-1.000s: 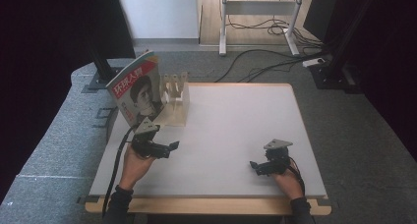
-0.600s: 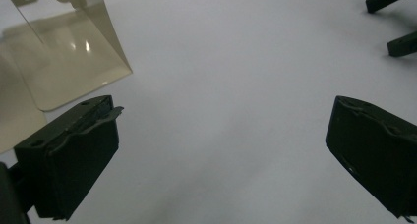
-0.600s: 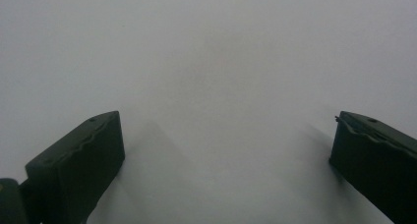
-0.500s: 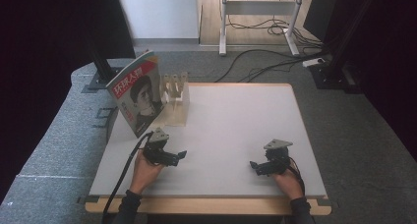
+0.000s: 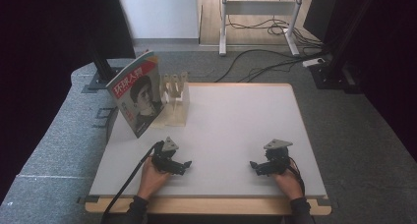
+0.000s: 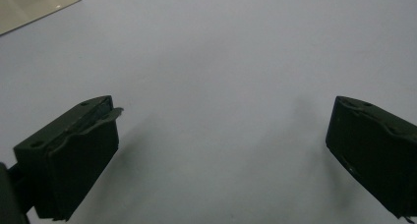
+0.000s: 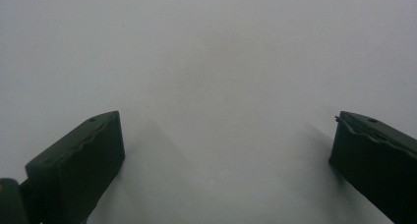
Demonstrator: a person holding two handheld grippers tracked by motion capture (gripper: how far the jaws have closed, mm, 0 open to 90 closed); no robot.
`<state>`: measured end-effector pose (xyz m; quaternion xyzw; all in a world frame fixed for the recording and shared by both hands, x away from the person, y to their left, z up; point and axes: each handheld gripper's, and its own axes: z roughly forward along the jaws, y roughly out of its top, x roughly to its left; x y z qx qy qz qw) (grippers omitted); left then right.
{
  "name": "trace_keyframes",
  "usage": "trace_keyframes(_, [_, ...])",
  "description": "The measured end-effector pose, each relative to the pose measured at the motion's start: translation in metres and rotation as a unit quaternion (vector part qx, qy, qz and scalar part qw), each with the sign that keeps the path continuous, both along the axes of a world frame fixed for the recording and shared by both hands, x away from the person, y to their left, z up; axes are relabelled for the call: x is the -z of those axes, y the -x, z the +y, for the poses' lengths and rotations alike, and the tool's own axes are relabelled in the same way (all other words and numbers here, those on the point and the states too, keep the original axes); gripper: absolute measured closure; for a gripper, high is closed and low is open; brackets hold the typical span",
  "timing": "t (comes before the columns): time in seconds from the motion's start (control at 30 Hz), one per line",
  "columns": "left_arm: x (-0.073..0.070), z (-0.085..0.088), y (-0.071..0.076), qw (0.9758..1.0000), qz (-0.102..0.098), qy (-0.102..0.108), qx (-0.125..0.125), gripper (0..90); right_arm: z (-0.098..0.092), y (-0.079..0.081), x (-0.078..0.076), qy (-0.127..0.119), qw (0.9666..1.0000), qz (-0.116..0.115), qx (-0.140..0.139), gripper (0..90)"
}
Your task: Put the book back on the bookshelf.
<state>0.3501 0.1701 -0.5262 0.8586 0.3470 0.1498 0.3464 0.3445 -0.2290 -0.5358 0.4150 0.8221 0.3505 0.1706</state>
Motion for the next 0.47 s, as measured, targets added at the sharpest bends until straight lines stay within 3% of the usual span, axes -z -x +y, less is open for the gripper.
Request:
trace_keyframes(0.1, [0.0014,-0.0041,-0.0003,0.9998,0.004,-0.021,0.002,0.0,0.0,0.0,0.0,0.0,1.0,0.0,0.0,0.0])
trace_keyframes(0.17, [0.0015,-0.0037,-0.0009,0.9998,0.006,-0.019,0.001,0.0,0.0,0.0,0.0,0.0,1.0,0.0,0.0,0.0])
trace_keyframes(0.2, [0.0022,-0.0021,-0.0045,0.9996,0.025,-0.01,0.001,0.0,0.0001,0.0001,0.0001,0.0,1.0,0.0,0.0,0.0])
trace_keyframes(0.47, [0.0025,-0.002,-0.0045,0.9996,0.027,-0.01,0.0,0.0,-0.0002,0.0007,0.0005,0.0,1.0,0.0,0.0,0.0])
